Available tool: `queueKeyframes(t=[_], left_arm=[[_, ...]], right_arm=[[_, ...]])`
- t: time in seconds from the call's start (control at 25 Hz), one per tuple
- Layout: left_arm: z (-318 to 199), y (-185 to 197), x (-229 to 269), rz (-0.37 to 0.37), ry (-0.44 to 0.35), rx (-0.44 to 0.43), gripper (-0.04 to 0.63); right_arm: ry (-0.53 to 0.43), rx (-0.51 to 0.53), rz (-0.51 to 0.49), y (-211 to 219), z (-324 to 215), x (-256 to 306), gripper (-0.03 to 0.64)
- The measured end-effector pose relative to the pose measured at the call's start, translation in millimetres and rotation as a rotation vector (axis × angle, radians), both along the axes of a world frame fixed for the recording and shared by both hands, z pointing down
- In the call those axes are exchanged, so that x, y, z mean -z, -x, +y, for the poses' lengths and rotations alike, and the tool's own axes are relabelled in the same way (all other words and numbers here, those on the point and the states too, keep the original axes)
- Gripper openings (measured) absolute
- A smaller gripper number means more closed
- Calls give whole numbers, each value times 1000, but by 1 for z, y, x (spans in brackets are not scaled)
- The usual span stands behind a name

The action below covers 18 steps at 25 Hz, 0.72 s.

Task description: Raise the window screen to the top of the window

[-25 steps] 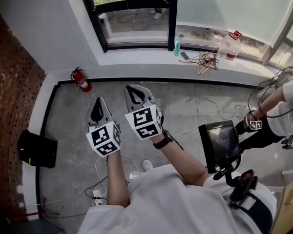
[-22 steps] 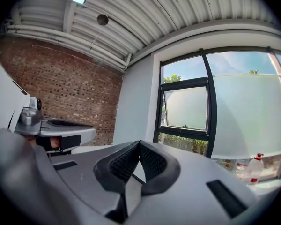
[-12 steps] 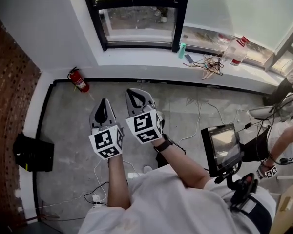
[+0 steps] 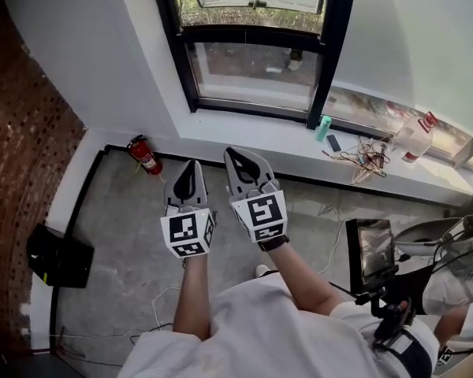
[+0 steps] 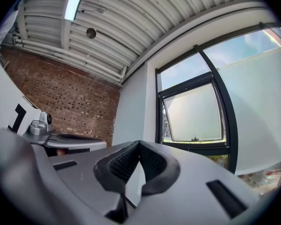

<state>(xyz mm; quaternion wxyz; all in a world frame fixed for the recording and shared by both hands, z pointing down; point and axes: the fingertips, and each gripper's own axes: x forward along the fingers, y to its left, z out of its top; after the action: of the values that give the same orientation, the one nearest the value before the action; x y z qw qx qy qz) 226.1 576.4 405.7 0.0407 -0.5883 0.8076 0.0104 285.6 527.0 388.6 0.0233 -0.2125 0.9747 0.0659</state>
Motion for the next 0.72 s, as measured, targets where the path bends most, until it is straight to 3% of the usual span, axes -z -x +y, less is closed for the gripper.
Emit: queueKeyframes(t=[0.08,0.28,0.52,0.72], left_arm=[[-27,10,2,12,-12,-15,0],[-79,51,-14,26,54,-4,0],[-137,132,-36,35,59,-31,0],[-192,213,-26,25,49,-88,0]], right_arm=[[12,12,19,13,-30,-4,0],[71,30,49,58,-87,-23,2],[63,24,72,143,-136,-44,2],[73,-10,78,226,-186,-42,2]])
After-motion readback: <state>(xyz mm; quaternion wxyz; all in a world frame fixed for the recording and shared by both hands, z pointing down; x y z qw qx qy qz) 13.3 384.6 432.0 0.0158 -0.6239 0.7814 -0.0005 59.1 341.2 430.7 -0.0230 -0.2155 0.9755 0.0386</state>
